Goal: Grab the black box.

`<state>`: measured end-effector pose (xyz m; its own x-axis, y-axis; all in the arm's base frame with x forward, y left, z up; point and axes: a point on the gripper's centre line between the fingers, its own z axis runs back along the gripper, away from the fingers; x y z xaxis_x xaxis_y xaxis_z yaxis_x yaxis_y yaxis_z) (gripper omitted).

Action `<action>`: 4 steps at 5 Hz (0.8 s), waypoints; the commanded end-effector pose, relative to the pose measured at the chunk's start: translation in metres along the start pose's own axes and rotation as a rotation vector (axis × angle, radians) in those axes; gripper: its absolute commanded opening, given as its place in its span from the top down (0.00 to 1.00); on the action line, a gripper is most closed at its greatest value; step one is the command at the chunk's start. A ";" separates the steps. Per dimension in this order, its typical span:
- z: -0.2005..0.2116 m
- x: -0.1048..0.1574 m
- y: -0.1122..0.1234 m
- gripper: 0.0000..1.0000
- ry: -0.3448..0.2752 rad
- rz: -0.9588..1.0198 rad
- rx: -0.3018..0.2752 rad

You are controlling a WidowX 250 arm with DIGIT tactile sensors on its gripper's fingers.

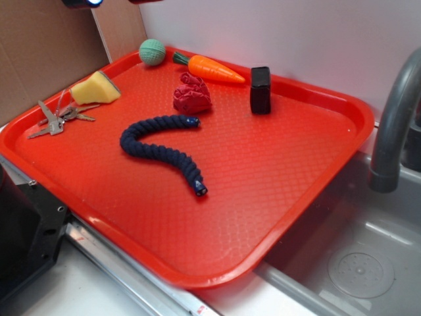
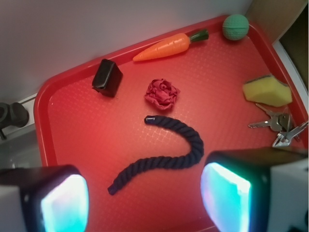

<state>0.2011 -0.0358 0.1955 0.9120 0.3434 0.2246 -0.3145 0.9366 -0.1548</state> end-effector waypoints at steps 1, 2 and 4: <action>-0.046 0.024 -0.025 0.00 -0.031 -0.025 0.121; -0.098 0.026 -0.046 0.00 -0.111 -0.062 0.086; -0.133 0.058 -0.043 0.00 -0.141 0.032 0.012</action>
<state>0.2874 -0.0652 0.0664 0.8821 0.3681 0.2939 -0.3522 0.9297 -0.1073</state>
